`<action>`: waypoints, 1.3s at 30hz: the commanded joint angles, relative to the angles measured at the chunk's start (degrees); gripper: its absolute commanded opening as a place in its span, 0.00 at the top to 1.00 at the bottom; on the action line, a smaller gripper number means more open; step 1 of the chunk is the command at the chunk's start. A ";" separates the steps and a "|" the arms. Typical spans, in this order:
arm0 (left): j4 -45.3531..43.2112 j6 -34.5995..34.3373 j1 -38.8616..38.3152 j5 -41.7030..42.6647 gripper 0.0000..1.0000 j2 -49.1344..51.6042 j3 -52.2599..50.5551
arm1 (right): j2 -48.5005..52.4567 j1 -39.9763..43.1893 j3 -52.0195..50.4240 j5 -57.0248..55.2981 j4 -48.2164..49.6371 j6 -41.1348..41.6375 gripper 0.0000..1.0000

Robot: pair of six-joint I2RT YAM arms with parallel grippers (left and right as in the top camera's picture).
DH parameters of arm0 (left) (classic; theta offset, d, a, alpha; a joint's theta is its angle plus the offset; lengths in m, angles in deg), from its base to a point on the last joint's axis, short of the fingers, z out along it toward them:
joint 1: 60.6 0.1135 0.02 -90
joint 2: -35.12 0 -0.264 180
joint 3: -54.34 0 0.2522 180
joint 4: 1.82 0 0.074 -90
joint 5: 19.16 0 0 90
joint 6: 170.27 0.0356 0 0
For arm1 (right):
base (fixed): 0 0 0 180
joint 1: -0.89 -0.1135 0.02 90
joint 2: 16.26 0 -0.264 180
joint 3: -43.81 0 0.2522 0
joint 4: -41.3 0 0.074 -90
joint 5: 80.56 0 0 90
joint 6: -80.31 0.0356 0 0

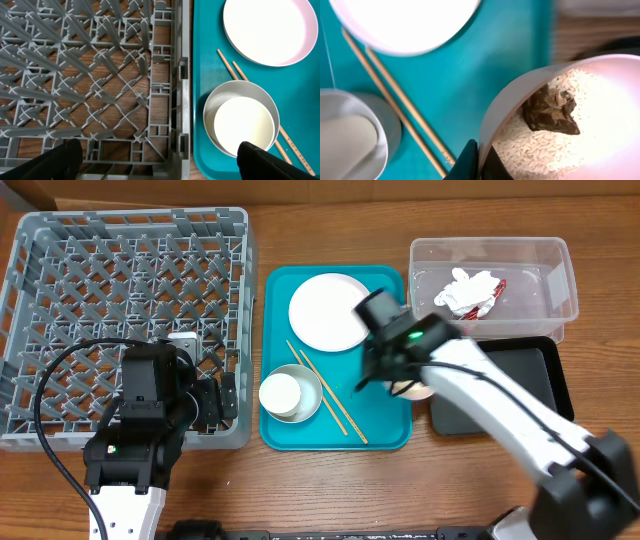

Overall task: Sort waste into correct bins and load items into the dishwasher
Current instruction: 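Grasp the rim of the pink rice bowl with the right gripper, then tip the bowl over the black tray to dump the rice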

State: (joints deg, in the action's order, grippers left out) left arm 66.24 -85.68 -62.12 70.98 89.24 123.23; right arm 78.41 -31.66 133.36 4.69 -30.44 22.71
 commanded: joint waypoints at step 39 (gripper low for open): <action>-0.35 1.16 0.00 -0.74 0.00 -0.13 1.27 | -4.22 59.04 -24.41 88.30 20.46 -20.00 0.96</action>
State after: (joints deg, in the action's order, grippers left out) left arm 66.20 -85.68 -62.12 70.98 89.24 123.23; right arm 74.72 25.49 109.08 81.75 -10.44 1.58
